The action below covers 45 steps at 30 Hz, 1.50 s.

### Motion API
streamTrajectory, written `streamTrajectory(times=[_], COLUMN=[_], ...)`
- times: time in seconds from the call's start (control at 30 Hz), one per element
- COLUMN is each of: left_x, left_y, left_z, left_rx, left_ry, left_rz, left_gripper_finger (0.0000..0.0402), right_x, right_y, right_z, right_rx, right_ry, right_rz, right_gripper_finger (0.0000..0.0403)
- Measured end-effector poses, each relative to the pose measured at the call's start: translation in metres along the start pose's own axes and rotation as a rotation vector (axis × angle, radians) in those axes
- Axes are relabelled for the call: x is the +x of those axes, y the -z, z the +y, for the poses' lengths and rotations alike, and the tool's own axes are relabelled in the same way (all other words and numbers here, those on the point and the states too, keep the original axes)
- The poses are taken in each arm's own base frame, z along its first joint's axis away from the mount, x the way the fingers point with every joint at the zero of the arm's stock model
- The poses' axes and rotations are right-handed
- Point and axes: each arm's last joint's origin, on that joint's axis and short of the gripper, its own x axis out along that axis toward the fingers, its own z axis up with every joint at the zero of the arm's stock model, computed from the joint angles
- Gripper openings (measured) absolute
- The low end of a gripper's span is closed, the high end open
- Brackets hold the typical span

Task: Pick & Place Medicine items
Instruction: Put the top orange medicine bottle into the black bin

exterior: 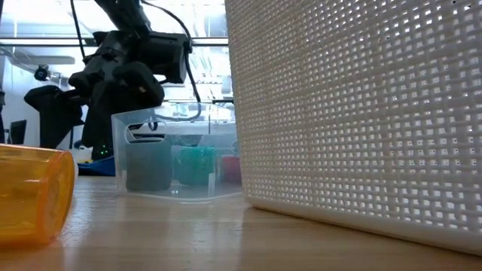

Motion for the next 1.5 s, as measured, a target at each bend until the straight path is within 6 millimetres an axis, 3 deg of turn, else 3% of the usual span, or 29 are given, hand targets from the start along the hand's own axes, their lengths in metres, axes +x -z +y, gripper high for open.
streamTrajectory(times=[0.33,0.63,0.97,1.23,1.5], left_x=[0.013,0.013,0.031,0.025,0.028], left_y=[-0.004,-0.010,-0.036,-0.046,-0.042], left_z=[0.010,0.011,0.012,0.016,0.016], left_rx=[-0.026,-0.035,-0.013,-0.015,-0.015], left_ry=[0.007,0.032,0.013,0.038,0.017], left_rz=[0.030,0.043,0.181,0.181,0.183], left_gripper_finger=[0.0308,0.0308,0.0308,0.0308,0.0308], right_x=[0.000,0.000,0.000,0.000,0.000], right_y=[0.000,0.000,0.000,0.000,0.000], right_z=[0.000,0.000,0.000,0.000,0.000], right_rx=[0.000,-0.002,-0.001,-0.002,0.000], right_ry=[0.000,0.000,0.000,0.000,0.000], right_rz=[0.000,0.000,0.000,0.000,0.000], right_gripper_finger=[0.0240,0.0240,0.0240,0.0240,0.0240])
